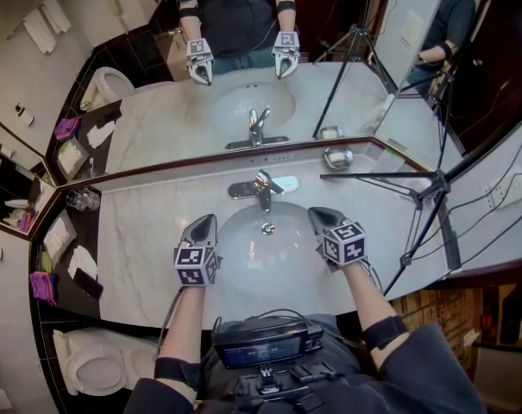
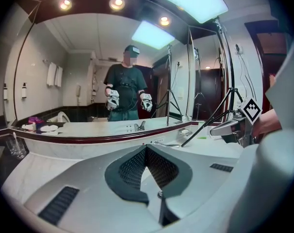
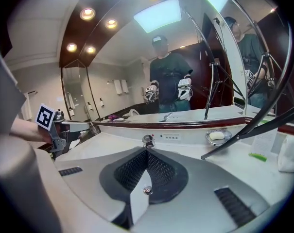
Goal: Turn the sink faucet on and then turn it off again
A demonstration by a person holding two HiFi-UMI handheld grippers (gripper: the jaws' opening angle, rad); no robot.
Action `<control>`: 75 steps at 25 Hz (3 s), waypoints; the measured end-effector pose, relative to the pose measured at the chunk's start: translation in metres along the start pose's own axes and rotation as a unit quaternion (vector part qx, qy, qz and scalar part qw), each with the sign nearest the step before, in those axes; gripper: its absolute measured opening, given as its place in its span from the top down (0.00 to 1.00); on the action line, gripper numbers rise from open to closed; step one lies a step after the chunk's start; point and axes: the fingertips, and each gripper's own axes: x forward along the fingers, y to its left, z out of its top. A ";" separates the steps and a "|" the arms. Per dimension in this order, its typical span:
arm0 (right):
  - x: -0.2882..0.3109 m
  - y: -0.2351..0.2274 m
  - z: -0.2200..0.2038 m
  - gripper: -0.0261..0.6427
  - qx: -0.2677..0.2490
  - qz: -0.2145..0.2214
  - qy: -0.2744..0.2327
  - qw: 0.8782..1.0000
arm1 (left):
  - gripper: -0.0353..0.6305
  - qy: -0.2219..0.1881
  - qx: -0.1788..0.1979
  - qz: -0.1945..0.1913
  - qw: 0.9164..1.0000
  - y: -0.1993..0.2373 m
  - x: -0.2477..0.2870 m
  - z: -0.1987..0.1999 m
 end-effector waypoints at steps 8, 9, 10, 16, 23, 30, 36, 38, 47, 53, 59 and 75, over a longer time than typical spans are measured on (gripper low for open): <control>0.014 0.006 0.003 0.93 -0.167 -0.045 0.029 0.985 | 0.95 0.006 -0.005 0.006 1.000 0.005 0.001 -0.003; 0.017 0.007 0.003 0.92 -0.201 -0.049 0.037 0.978 | 0.94 0.007 -0.005 0.005 1.000 0.005 0.002 -0.003; 0.022 0.008 0.001 0.92 -0.232 -0.051 0.045 0.970 | 0.94 0.007 -0.005 0.005 1.000 0.005 0.003 -0.004; 0.053 0.013 -0.013 0.77 -0.394 -0.041 0.088 0.914 | 0.94 0.012 -0.006 0.005 1.000 0.005 0.009 -0.006; 0.090 0.011 -0.014 0.65 -0.550 -0.044 0.116 0.826 | 0.94 0.015 -0.009 0.004 1.000 0.009 0.020 -0.006; 0.129 0.005 -0.017 0.62 -0.629 -0.035 0.134 0.765 | 0.94 0.022 -0.013 0.003 1.000 0.013 0.029 -0.009; 0.158 0.000 -0.022 0.62 -0.658 -0.019 0.155 0.737 | 0.95 0.026 -0.016 0.007 1.000 0.020 0.034 -0.013; 0.164 0.004 -0.021 0.62 -0.654 -0.010 0.156 0.740 | 0.94 0.028 -0.019 0.007 0.999 0.021 0.036 -0.015; 0.177 0.004 -0.016 0.63 -0.661 -0.003 0.163 0.732 | 0.94 0.038 -0.026 0.005 0.999 0.025 0.042 -0.025; 0.180 0.008 -0.008 0.64 -0.636 0.002 0.171 0.752 | 0.94 0.041 -0.027 0.001 0.999 0.024 0.047 -0.026; 0.182 0.010 0.006 0.66 -0.623 -0.002 0.160 0.766 | 0.94 0.042 -0.026 -0.002 0.999 0.021 0.050 -0.027; 0.197 0.016 0.027 0.65 -0.601 0.010 0.159 0.783 | 0.94 0.046 -0.034 0.005 0.998 0.024 0.047 -0.035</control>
